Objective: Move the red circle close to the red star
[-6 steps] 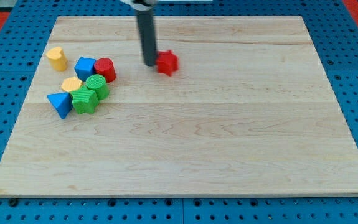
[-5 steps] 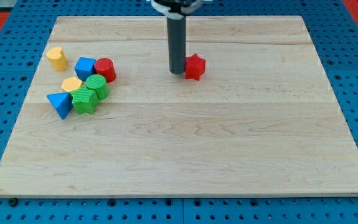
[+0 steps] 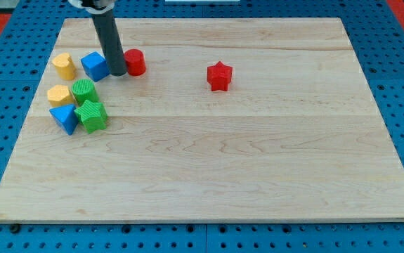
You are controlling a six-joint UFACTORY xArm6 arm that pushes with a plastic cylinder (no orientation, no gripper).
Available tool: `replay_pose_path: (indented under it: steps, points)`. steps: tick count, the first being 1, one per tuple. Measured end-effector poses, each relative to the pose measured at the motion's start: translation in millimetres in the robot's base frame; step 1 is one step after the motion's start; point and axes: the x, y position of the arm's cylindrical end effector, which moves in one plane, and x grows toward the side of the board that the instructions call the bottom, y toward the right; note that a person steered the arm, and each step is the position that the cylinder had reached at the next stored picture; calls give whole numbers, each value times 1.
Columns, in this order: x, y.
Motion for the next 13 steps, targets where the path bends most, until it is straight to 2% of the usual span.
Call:
replay_pose_path:
  steps: [1, 2, 3, 5, 6, 7, 8, 9, 11, 12, 13]
  points:
    - [-23, 28]
    - [-35, 20]
    - [-61, 68]
    - [-105, 92]
    - [-105, 125]
    - [-86, 161]
    - [-89, 183]
    - [-51, 181]
    - [-19, 175]
    - [-73, 163]
    - [-77, 79]
